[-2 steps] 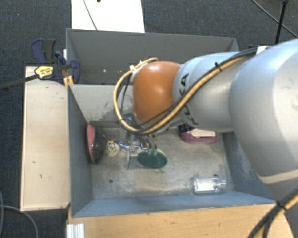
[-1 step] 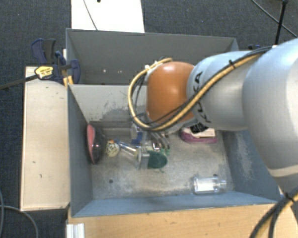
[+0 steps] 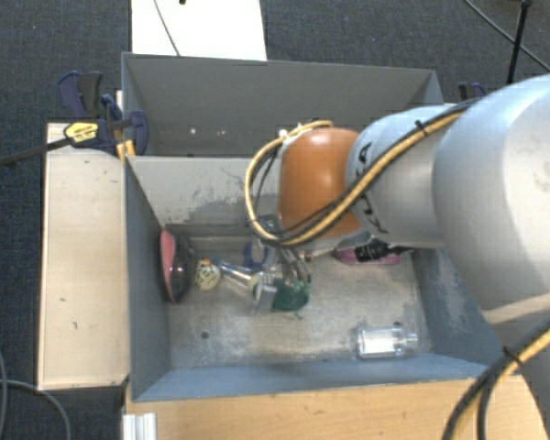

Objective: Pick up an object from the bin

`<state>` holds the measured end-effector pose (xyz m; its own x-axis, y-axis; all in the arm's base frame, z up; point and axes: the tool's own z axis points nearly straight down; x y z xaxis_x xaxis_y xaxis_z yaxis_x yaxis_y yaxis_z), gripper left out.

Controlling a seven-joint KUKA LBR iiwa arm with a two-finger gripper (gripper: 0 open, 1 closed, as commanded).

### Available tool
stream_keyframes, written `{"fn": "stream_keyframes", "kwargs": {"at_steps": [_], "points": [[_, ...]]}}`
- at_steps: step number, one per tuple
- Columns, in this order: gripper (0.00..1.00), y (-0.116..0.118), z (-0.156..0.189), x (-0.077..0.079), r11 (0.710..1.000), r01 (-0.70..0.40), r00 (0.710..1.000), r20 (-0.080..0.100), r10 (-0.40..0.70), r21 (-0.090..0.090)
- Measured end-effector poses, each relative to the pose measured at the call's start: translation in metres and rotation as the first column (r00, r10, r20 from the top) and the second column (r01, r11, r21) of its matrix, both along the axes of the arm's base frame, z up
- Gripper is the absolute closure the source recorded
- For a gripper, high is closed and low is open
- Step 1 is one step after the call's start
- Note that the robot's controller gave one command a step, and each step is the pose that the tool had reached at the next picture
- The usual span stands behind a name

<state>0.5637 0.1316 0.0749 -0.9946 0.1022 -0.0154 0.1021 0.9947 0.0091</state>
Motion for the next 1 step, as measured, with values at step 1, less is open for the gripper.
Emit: {"fn": "stream_keyframes", "kwargs": {"at_steps": [1], "points": [[0.0, 0.0011, 0.0021, 0.0014, 1.0, 0.002, 1.0, 0.004, -0.002, 0.003]]}}
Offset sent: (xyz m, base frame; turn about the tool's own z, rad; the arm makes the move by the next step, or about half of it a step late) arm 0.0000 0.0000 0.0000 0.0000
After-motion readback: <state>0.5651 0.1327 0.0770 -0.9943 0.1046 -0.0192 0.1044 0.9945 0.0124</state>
